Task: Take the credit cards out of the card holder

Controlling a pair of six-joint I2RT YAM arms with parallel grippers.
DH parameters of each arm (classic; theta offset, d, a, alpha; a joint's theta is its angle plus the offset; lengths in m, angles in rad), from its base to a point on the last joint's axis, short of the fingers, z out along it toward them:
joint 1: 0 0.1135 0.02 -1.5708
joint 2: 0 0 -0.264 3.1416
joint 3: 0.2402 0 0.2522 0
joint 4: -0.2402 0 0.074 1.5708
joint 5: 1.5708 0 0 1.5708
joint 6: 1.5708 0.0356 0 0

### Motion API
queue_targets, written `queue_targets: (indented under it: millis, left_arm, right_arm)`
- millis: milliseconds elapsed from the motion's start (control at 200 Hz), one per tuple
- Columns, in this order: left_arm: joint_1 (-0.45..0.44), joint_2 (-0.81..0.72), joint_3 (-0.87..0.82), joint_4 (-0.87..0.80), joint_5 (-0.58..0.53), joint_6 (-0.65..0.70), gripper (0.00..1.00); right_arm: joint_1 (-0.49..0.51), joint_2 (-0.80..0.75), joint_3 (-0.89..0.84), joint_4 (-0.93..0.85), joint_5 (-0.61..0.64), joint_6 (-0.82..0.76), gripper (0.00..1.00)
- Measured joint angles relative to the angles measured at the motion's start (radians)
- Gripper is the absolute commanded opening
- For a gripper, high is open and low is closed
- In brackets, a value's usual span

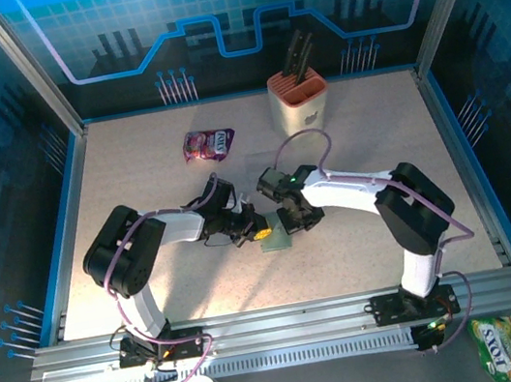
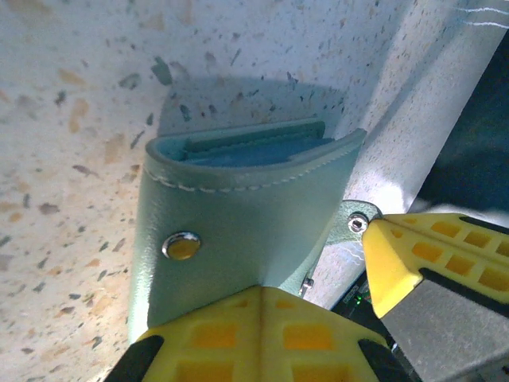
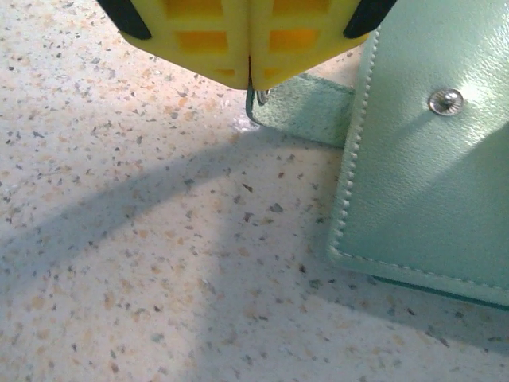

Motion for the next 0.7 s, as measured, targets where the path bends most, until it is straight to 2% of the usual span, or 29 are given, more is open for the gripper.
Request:
queue_targets:
  millis: [265,500,700]
  left_arm:
    - [-0.001,-0.007,-0.004,0.005,-0.005,0.017,0.04]
    - [-0.005,-0.029,-0.004,-0.027,-0.034,0.033,0.08]
    - [-0.007,-0.057,-0.003,-0.074,-0.073,0.047,0.11]
  right_arm:
    - [-0.09,-0.067,-0.127,0.166,-0.194,0.047,0.27]
    - [-0.119,-0.067,-0.184,0.28,-0.314,0.072,0.27]
    - [-0.121,-0.067,-0.203,0.341,-0.351,0.08,0.24]
